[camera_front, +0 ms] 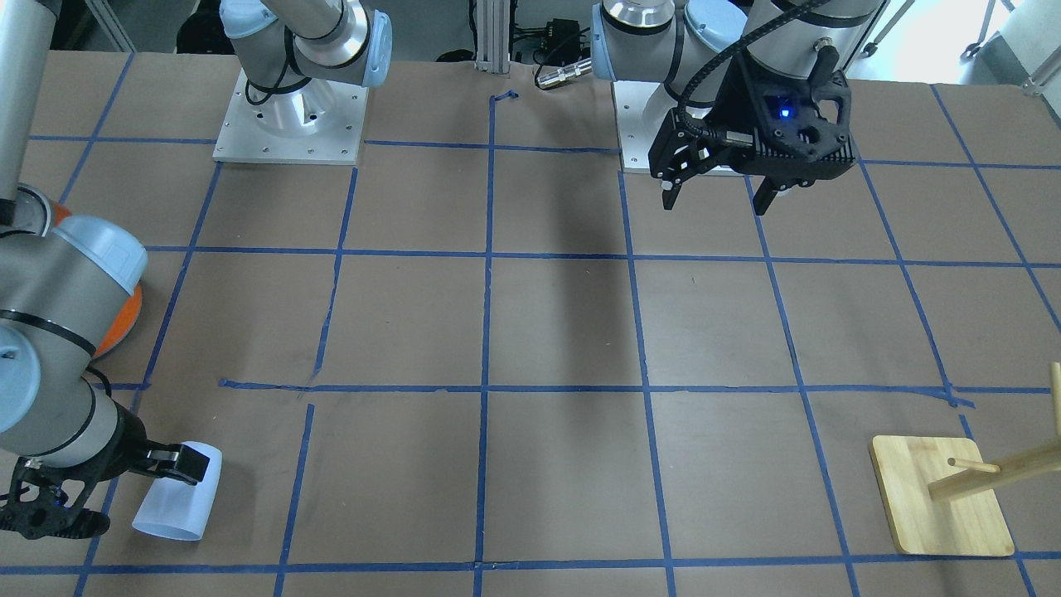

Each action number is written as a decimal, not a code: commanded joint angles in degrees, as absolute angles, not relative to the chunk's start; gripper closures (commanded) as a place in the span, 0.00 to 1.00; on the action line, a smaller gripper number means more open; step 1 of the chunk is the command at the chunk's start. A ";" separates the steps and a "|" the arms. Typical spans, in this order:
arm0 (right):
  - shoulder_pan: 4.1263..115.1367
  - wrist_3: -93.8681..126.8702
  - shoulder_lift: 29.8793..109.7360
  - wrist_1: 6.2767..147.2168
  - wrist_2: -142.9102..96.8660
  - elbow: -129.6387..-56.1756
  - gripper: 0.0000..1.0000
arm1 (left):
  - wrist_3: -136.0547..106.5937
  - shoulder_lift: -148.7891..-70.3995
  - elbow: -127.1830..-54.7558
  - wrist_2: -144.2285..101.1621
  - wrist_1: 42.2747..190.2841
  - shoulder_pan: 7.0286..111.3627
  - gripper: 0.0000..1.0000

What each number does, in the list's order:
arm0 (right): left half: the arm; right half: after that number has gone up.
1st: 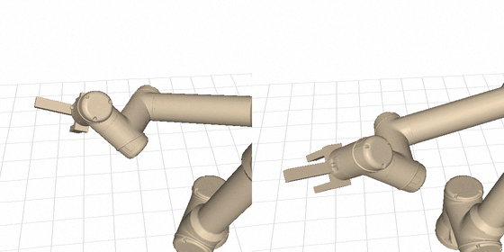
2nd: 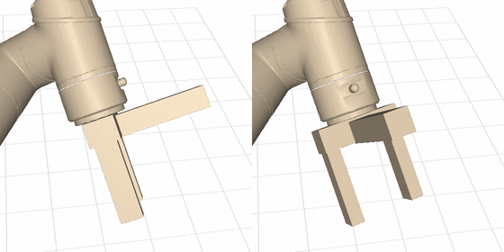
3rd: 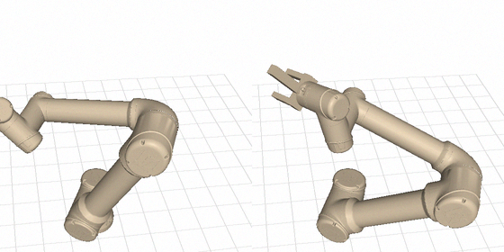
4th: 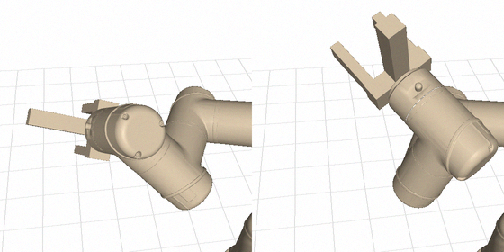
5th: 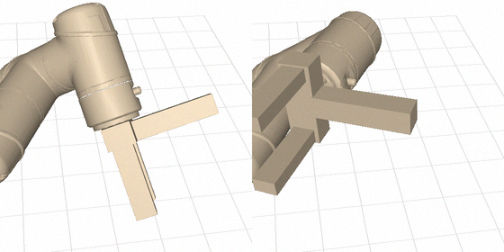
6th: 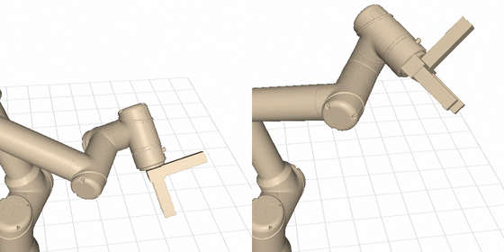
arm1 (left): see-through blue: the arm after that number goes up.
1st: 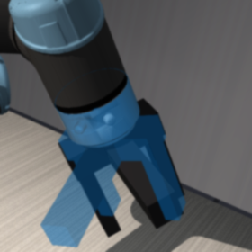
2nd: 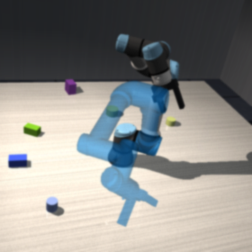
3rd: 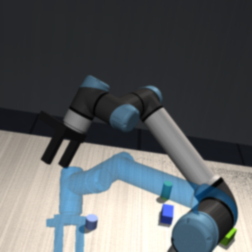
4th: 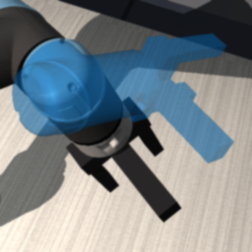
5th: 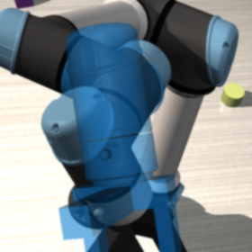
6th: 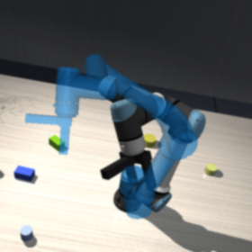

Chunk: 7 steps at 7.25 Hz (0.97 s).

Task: Flip cup
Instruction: 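Close the right gripper around the pale blue cup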

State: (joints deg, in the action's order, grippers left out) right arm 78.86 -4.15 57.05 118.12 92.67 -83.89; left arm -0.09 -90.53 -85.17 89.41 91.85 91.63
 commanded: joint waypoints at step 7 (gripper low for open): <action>79.01 -5.09 51.68 125.41 93.51 -82.88 0.81 | -0.09 -90.53 -85.08 89.38 91.85 91.58 0.00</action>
